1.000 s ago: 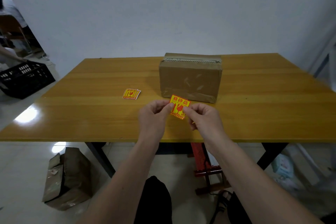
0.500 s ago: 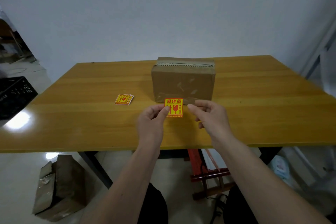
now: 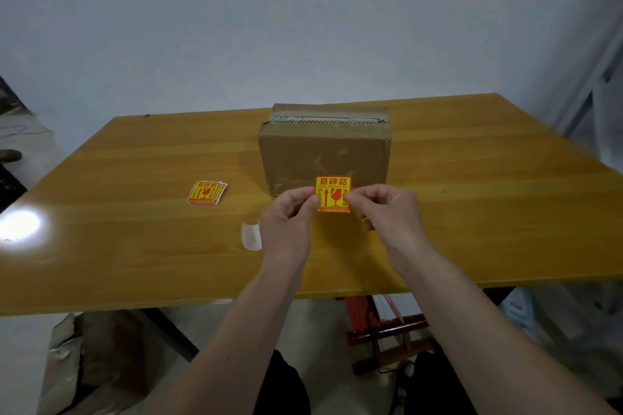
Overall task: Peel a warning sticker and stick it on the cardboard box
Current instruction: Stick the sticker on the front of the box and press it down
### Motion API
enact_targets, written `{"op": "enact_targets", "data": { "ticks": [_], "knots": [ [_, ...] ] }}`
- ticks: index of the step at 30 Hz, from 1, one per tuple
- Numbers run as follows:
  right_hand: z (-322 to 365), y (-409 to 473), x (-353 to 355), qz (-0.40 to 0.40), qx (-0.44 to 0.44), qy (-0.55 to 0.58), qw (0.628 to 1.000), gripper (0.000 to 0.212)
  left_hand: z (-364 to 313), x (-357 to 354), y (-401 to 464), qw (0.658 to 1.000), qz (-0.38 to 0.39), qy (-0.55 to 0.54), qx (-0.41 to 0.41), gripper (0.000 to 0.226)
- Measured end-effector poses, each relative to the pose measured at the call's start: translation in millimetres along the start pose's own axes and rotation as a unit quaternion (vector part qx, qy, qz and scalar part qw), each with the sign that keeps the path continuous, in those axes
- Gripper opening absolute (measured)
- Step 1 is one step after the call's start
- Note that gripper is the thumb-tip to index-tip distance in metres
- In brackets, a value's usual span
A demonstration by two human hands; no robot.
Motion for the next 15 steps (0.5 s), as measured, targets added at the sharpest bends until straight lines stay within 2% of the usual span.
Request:
{"op": "enact_targets", "data": {
  "ticks": [7,10,13,15],
  "knots": [
    [-9.5,21.7,1.8,-0.028,0.032,-0.011,0.999,0.009,9.6,-13.9,12.9,0.999,0.001,0.051,-0.005,0.02],
    [-13.0,30.8,5.8,-0.08,0.051,-0.018,0.995,0.016,10.4,-18.1,18.6,0.996,-0.007,0.091,-0.021,0.042],
    [-12.4,34.9,12.6,-0.119,0.054,-0.033,0.991,0.015,3.3,-20.3,26.0,0.984,-0.045,0.15,-0.085,0.046],
    [-12.5,38.2,17.4,-0.123,0.053,-0.048,0.99,0.014,-5.5,-22.4,27.7,0.958,-0.071,0.228,-0.162,0.049]
  ]
}}
Point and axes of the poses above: each hand's wrist, its own y-axis towards the middle knuckle, its own x-axis out of the back of the hand, z = x × y, the point moved 4 cm from there along y, towards the middle knuckle, and after that the axes turned 4 degrees about -z, right-handed, at the moved point
